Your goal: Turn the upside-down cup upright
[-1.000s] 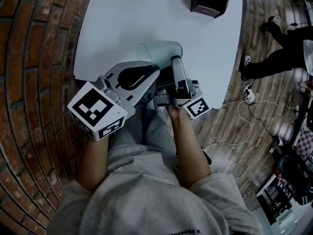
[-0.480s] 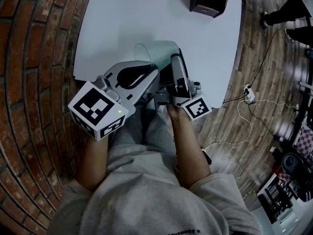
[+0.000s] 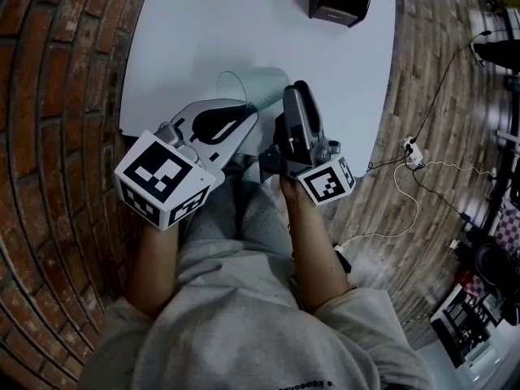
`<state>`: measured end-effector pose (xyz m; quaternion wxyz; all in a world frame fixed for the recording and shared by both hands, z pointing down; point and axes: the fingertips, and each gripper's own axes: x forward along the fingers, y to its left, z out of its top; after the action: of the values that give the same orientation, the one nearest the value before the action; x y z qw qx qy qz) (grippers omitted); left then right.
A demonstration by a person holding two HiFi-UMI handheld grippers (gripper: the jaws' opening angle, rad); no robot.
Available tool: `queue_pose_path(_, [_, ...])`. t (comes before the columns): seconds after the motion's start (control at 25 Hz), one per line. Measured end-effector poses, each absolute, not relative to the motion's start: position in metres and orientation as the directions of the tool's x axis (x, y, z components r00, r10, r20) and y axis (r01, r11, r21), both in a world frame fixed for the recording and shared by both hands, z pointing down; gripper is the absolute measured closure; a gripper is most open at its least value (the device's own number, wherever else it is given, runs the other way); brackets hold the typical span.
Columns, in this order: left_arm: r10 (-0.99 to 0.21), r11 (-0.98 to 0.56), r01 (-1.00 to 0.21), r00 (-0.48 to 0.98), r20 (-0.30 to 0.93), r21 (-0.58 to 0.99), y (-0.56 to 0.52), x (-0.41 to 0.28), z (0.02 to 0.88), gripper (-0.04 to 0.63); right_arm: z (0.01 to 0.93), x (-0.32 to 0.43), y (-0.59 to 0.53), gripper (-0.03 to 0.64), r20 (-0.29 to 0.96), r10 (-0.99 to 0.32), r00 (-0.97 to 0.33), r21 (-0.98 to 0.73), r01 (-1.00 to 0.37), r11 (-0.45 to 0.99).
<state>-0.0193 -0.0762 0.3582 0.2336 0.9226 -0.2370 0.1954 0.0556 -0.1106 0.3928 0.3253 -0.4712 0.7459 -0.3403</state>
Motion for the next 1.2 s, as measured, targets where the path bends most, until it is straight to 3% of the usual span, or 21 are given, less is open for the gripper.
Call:
queue_pose_path(0.28, [-0.328, -0.785, -0.532, 0.791, 0.516, 0.316, -0.076, -0.019, 0.366, 0.572, 0.383, 0.059, -0.104, 0.609, -0.111, -0.930, -0.350, -0.751, -0.584, 0.310])
queue_pose_path(0.72, [-0.229, -0.834, -0.492, 0.721, 0.654, 0.250, -0.074, -0.007, 0.384, 0.572, 0.339, 0.069, -0.083, 0.611, -0.098, -0.917, -0.386, -0.649, -0.674, 0.353])
queue_pose_path(1.2, [-0.115, -0.926, -0.358, 0.563, 0.818, 0.117, -0.066, 0.007, 0.407, 0.572, 0.327, 0.088, -0.052, 0.611, -0.097, -0.923, -0.372, -0.639, -0.688, 0.344])
